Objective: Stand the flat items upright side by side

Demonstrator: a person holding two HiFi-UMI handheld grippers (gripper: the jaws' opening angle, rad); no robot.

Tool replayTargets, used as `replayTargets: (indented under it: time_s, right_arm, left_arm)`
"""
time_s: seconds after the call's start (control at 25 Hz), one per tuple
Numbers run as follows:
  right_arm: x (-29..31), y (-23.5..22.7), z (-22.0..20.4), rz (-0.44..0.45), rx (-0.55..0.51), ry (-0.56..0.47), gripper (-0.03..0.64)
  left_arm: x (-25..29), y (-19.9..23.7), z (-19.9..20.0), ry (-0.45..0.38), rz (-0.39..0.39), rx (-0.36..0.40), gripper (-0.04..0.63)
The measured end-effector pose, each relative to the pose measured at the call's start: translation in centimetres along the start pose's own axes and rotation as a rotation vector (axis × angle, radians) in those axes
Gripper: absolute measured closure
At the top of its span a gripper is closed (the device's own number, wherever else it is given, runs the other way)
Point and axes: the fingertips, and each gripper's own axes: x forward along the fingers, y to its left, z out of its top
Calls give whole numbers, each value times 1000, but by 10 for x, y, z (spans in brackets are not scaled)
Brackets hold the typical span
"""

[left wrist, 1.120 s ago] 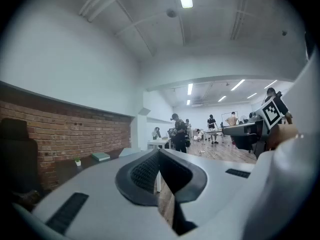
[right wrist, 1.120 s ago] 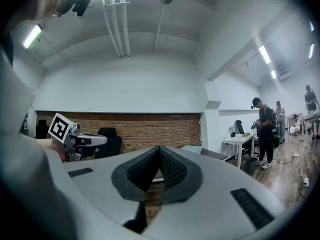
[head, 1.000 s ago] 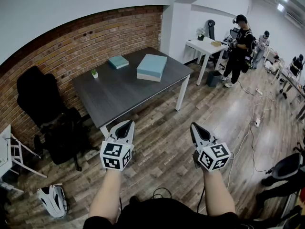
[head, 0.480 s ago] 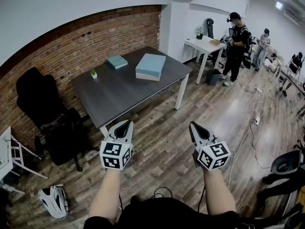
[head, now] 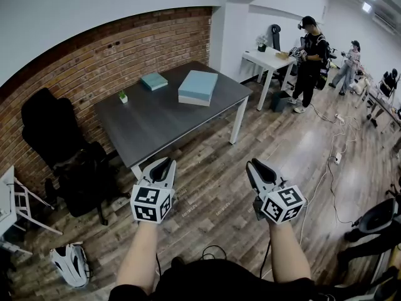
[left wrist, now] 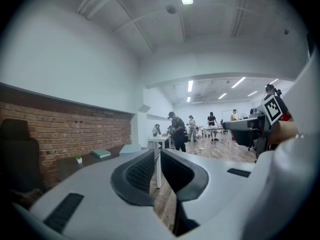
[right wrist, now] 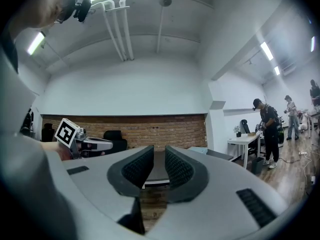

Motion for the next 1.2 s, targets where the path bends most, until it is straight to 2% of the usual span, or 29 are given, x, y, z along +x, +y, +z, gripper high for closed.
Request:
replayTargets:
  time_s: [0.16,0.72,0.88,1.04,1.2]
  right_arm:
    - [1,3,-1,12,6,14,491]
    - [-3,14,-10,98,32,47,291]
    - [-6,15,-13,128,47,64,228]
    - [-10,13,-18,132,54,75,145]
    - [-12,9,-22,131,63,80,103]
  left_arm:
    - [0,0,-2,14,-10,-11,496]
    - [0,-6,-8,29,-20,-31,341]
    - [2,-15,-10,38,-45,-37,298]
    - [4,-27,-15,57,-77,-50,221]
    - [7,-38,-17,57,-107,-54,160]
